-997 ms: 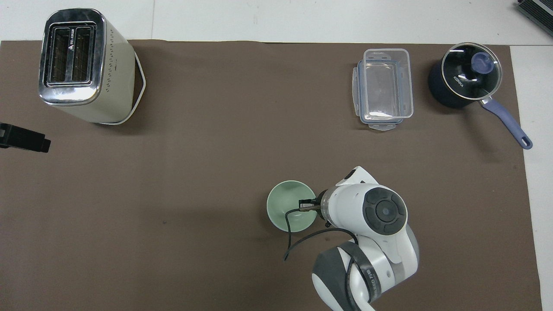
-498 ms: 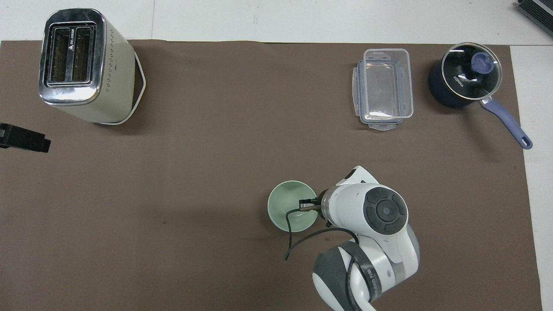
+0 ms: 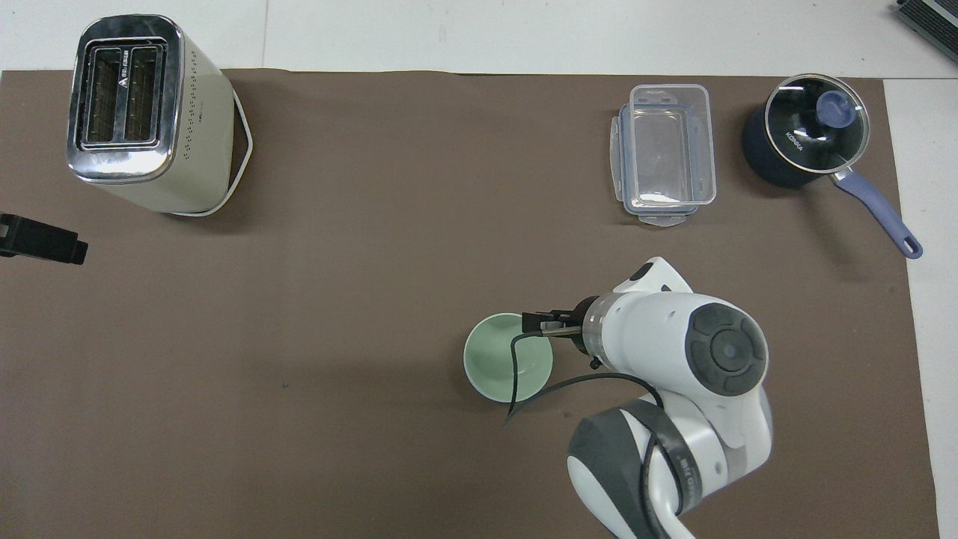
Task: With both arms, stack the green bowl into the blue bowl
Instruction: 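Open the right gripper and pull it away from the bowls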
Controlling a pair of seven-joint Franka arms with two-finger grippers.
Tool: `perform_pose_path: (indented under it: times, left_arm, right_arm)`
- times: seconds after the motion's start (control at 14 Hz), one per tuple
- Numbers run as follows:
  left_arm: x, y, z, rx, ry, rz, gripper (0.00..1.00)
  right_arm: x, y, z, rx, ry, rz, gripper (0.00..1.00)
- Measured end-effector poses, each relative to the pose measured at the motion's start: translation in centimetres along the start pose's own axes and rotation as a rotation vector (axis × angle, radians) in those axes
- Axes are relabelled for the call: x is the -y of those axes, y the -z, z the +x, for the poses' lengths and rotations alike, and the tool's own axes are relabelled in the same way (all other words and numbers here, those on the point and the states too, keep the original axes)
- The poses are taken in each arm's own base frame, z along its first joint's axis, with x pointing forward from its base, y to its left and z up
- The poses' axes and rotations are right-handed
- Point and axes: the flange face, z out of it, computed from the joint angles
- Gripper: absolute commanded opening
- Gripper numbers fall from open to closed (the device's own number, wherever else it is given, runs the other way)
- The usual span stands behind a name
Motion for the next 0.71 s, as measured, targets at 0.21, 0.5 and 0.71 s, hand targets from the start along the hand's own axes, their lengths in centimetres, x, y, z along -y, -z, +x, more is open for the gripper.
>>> perform_pose_path:
  times: [0.21,0.5,0.71]
  left_arm:
    - [0.0,0.0,0.0,0.000,0.000,0.000,1.00]
    - [0.0,0.0,0.0,0.000,0.000,0.000,1.00]
    - [0.0,0.0,0.0,0.000,0.000,0.000,1.00]
  right_arm:
    - [-2.9,4.5,3.0,-0.018,-0.020,-0.056,1.00]
    - [-5.6,11.1,6.6,-0.054,-0.065,-0.095,1.00]
    - [-6.3,14.9,7.8,-0.063,-0.078,-0.115,1.00]
